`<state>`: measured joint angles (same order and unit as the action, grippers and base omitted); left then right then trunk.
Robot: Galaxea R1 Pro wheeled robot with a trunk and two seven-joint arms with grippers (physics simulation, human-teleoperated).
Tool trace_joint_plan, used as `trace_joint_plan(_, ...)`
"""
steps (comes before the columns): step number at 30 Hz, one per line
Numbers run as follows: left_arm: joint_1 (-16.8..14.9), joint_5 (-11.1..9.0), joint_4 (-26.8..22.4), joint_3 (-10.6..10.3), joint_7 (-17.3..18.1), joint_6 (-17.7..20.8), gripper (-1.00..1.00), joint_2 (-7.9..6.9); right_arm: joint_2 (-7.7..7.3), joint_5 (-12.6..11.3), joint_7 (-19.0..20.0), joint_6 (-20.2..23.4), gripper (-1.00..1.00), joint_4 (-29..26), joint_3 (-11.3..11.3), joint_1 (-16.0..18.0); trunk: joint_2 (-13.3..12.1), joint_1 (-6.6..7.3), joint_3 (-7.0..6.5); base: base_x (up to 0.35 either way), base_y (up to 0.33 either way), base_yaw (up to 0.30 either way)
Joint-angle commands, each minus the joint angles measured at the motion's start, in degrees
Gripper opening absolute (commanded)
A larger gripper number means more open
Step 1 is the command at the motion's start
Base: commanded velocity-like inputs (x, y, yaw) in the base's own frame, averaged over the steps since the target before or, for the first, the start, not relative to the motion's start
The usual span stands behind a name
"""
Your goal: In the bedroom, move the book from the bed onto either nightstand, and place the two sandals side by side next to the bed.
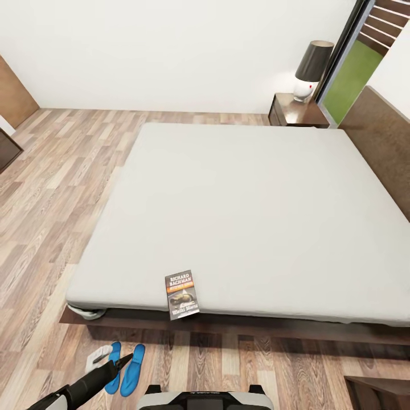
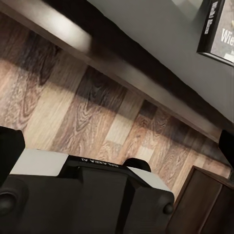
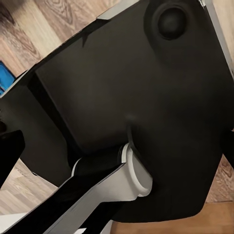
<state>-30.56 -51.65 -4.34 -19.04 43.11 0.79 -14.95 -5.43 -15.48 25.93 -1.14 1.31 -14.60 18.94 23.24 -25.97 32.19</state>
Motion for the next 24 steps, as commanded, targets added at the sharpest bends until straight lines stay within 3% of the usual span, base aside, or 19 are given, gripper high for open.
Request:
trace_joint_plan(1, 0.0, -0.6, 0.0, -0.5, 0.2, 0.1, 1.00, 0.02, -0.28, -0.4, 0.3, -0.1, 1.00, 0.1, 0.0, 0.0, 0.1, -0.03, 0.07, 0.000, 0.000, 0.000)
trace_joint_plan(6, 0.0, -0.5, 0.0, -0.5, 0.3, 0.1, 1.00, 0.09, -3.07, -0.5, 0.5, 0.0, 1.00, -1.7, 0.0, 0.0, 0.1, -0.03, 0.07, 0.000, 0.000, 0.000)
trace_joint_plan(9, 0.0, -0.5, 0.0, -0.5, 0.3, 0.1, 1.00, 0.22, -4.00, -0.5, 0.6, 0.5, 1.00, -8.0, 0.1, 0.0, 0.1, -0.03, 0.07, 0.000, 0.000, 0.000)
trace_joint_plan(13, 0.0, -0.5, -0.1, -0.5, 0.2, 0.1, 1.00, 0.56, -4.13, -0.5, 0.6, 1.5, 1.00, -17.8, 0.5, 0.0, 0.1, -0.03, 0.07, 0.000, 0.000, 0.000)
trace_joint_plan(15, 0.0, -0.5, -0.1, -0.5, 0.2, 0.1, 1.00, 0.85, -4.14, -0.5, 0.6, 5.1, 1.00, -23.4, 0.5, 0.0, 0.1, -0.03, 0.07, 0.000, 0.000, 0.000)
trace_joint_plan(20, 0.0, -0.6, -0.1, -0.5, 0.1, 0.1, 1.00, 1.05, -3.90, -0.5, 0.6, 19.8, 1.00, -35.1, 0.6, 0.0, 0.1, -0.03, 0.07, 0.000, 0.000, 0.000)
trace_joint_plan(24, 0.0, -0.5, -0.1, -0.4, 0.3, 0.1, 1.00, 1.04, -3.08, -0.5, 0.5, 22.3, 1.00, -38.0, 0.7, 0.0, 0.1, -0.03, 0.07, 0.000, 0.000, 0.000)
